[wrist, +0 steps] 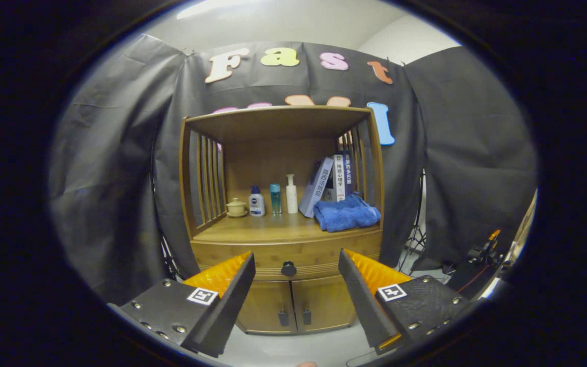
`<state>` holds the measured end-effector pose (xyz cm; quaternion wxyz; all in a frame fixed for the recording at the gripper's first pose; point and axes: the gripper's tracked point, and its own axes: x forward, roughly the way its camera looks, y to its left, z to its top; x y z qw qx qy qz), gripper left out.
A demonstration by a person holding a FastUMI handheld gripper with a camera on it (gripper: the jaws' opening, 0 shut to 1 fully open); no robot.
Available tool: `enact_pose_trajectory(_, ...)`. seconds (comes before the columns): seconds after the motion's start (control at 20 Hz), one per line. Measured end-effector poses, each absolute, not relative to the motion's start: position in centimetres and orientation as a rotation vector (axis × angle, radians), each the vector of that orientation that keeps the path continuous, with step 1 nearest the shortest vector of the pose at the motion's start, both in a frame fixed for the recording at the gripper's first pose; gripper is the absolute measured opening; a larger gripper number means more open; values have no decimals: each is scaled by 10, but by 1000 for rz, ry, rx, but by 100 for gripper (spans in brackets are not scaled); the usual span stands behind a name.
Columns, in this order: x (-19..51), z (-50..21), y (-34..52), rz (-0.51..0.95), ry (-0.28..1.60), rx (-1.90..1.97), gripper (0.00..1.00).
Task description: Pull open the drawer, take out the items inside it, and place them on the countertop above the cabinet.
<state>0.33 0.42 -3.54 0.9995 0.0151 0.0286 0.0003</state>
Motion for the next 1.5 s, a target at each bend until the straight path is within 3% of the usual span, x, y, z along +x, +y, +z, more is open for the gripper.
enact_pose_trajectory(1.5, 218, -198, 23, 54, 96, -23, 98)
